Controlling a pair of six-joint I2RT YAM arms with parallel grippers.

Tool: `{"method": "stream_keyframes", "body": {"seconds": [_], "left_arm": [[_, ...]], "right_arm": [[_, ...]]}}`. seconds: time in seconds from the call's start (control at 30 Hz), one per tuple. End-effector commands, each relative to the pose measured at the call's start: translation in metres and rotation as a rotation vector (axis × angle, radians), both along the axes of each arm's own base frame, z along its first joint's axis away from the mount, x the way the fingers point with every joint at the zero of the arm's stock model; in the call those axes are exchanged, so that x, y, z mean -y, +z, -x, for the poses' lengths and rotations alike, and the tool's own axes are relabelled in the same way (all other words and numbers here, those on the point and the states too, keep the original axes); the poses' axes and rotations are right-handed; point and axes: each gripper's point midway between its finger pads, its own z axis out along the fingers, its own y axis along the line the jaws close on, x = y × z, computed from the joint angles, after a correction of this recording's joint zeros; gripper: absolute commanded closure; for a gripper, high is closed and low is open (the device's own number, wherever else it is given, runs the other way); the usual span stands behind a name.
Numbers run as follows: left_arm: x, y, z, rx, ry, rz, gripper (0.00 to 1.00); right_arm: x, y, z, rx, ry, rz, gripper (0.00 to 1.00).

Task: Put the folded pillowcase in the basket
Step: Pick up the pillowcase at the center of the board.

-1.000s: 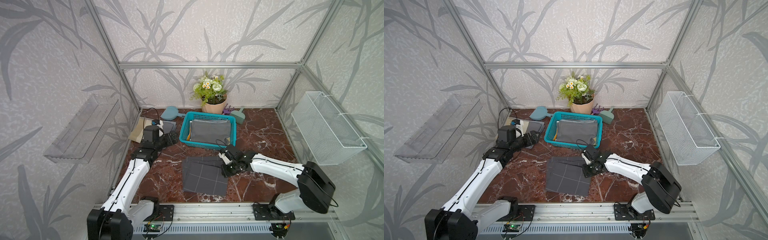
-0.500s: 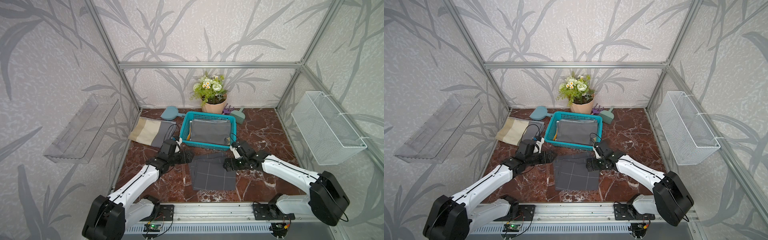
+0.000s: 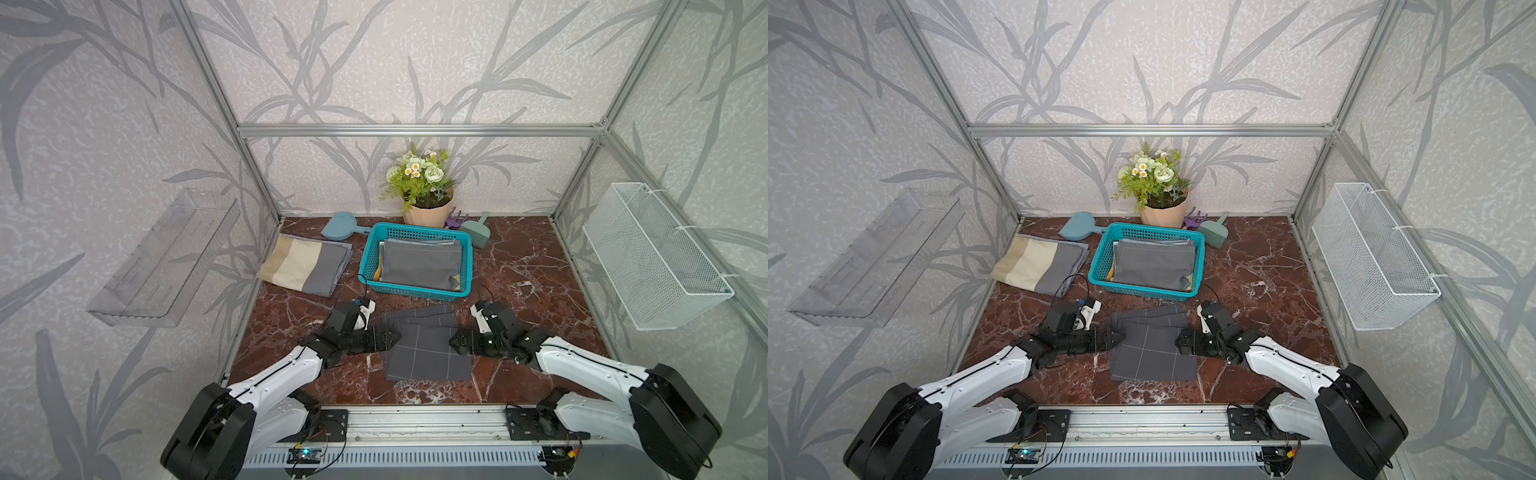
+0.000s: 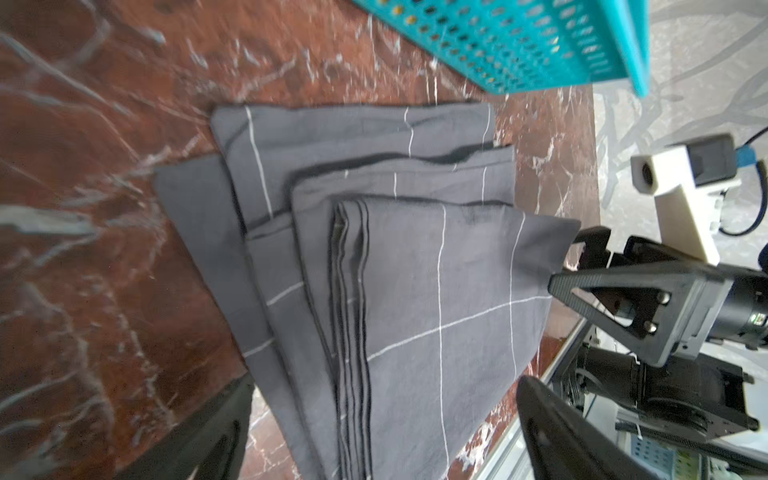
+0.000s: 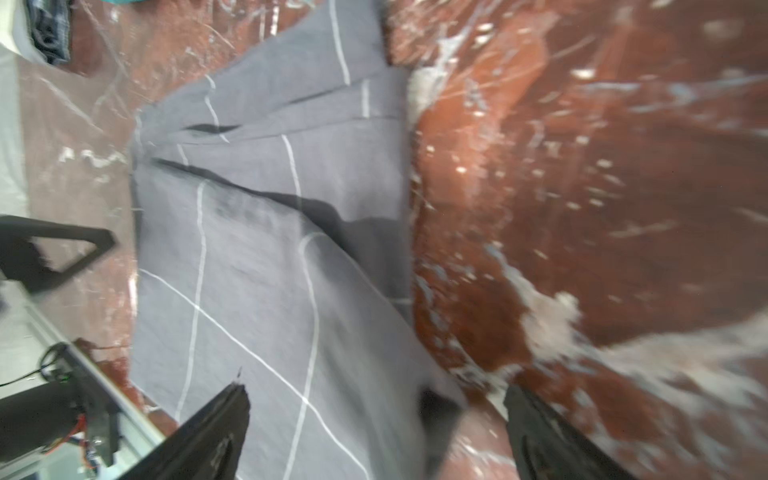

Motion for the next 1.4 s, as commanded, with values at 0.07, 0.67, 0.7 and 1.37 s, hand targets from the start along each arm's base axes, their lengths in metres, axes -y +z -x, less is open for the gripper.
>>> {"method": "stream_keyframes", "body": {"seconds": [0.07, 0.67, 0.7, 1.37], "left_arm": [[0.013, -0.004, 0.003, -0.015, -0.042, 0.035, 0.00], [0.006, -0.037, 0.012, -0.053, -0.046, -0.140, 0.46], [0.005, -0.037, 0.011, -0.047, -0.044, -0.152, 0.59], [0.026, 0.047, 0.003, 0.113, -0.081, -0.051, 1.00]], "right_arm": [[-0.027, -0.008, -0.002, -0.061, 0.031, -0.129, 0.01], [-0.056, -0.030, 0.000, -0.129, 0.073, -0.117, 0.32], [-0.056, -0.031, 0.001, -0.130, 0.076, -0.119, 0.47], [-0.077, 0.043, 0.019, 0.020, 0.224, -0.063, 1.00]]}}
